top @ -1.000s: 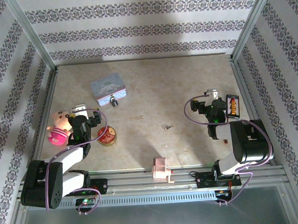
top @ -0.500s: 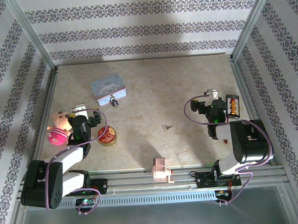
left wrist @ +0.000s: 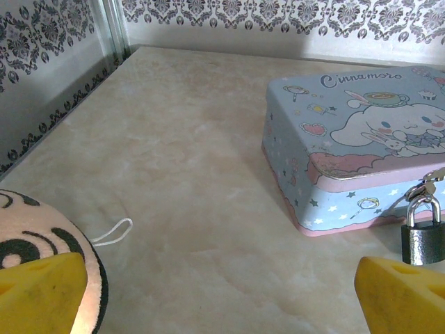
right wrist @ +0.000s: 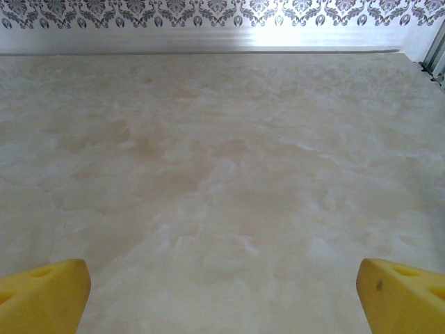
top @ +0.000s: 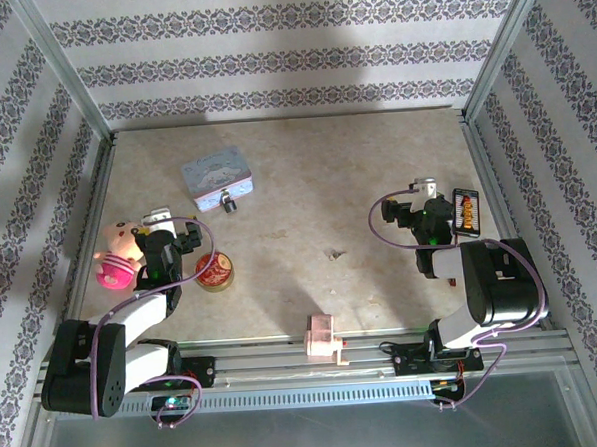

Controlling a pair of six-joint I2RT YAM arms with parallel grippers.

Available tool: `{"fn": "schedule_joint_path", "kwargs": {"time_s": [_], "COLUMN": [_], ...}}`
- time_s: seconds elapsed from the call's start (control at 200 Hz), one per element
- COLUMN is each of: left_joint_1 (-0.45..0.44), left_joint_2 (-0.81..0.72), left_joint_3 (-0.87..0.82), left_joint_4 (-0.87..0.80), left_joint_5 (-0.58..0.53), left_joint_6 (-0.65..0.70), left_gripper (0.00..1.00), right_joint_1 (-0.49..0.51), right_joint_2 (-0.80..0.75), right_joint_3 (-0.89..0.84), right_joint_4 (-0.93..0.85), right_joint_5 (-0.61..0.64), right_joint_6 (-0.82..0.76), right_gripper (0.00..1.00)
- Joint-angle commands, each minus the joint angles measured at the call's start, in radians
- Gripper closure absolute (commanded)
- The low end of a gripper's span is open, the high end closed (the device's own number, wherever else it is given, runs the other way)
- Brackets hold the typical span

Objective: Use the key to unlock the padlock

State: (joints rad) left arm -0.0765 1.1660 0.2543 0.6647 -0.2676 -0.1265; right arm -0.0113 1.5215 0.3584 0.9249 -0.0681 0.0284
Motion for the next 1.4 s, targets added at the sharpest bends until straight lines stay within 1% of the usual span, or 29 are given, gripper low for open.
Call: {"fn": "schedule_joint_path", "kwargs": {"time_s": [0.0, 0.155, 0.265, 0.365, 0.43, 0.55, 0.675, 0.76, 0.905, 0.99, 1.049, 1.079, 1.154, 1.234, 1.309, 1.394], "left_joint_1": [0.011, 0.011, 0.011, 0.011, 0.011, 0.011, 0.011, 0.009, 0.001, -0.032, -0.079, -0.116, -0.217, -0.304, -0.346, -0.368], "left_joint_2": [-0.036, -0.045, -0.055, -0.082, -0.109, -0.165, -0.213, -0.234, -0.286, -0.318, -0.332, -0.337, -0.339, -0.335, -0.334, -0.332], "left_joint_3": [0.014, 0.021, 0.037, 0.048, 0.065, 0.085, 0.118, 0.14, 0.156, 0.174, 0.188, 0.193, 0.205, 0.213, 0.207, 0.198], "left_joint_4": [-0.009, -0.021, -0.068, -0.105, -0.164, -0.238, -0.323, -0.379, -0.447, -0.503, -0.541, -0.555, -0.58, -0.595, -0.594, -0.595], "left_joint_5": [-0.012, 0.003, 0.013, 0.027, 0.02, 0.032, 0.045, 0.081, 0.165, 0.188, 0.189, 0.179, 0.12, 0.088, 0.091, 0.105], "left_joint_6": [0.005, -0.002, -0.02, -0.019, -0.032, -0.04, -0.047, -0.061, -0.109, -0.163, -0.187, -0.192, -0.207, -0.24, -0.306, -0.37], "left_gripper": [0.01, 0.01, 0.01, 0.01, 0.01, 0.01, 0.01, 0.01, 0.01, 0.01, 0.01, 0.01, 0.01, 0.01, 0.01, 0.01], "right_joint_1": [-0.003, 0.012, 0.041, 0.06, 0.066, 0.086, 0.111, 0.148, 0.249, 0.327, 0.399, 0.44, 0.554, 0.661, 0.741, 0.799], "right_joint_2": [-0.005, -0.101, -0.204, -0.297, -0.356, -0.47, -0.589, -0.661, -0.744, -0.755, -0.743, -0.73, -0.686, -0.622, -0.558, -0.481], "right_joint_3": [0.024, 0.019, 0.027, 0.052, 0.079, 0.115, 0.114, 0.127, 0.178, 0.213, 0.234, 0.243, 0.267, 0.305, 0.338, 0.378], "right_joint_4": [0.006, -0.064, -0.175, -0.342, -0.482, -0.72, -0.895, -1.021, -1.236, -1.342, -1.399, -1.421, -1.468, -1.514, -1.536, -1.543], "right_joint_5": [0.015, 0.095, 0.181, 0.258, 0.293, 0.321, 0.345, 0.363, 0.416, 0.439, 0.467, 0.487, 0.547, 0.598, 0.611, 0.582], "right_joint_6": [0.014, 0.018, 0.024, 0.095, 0.157, 0.213, 0.263, 0.277, 0.323, 0.365, 0.4, 0.416, 0.464, 0.521, 0.56, 0.577], "right_gripper": [0.02, 0.02, 0.02, 0.02, 0.02, 0.02, 0.02, 0.02, 0.02, 0.02, 0.02, 0.02, 0.02, 0.02, 0.04, 0.08]}}
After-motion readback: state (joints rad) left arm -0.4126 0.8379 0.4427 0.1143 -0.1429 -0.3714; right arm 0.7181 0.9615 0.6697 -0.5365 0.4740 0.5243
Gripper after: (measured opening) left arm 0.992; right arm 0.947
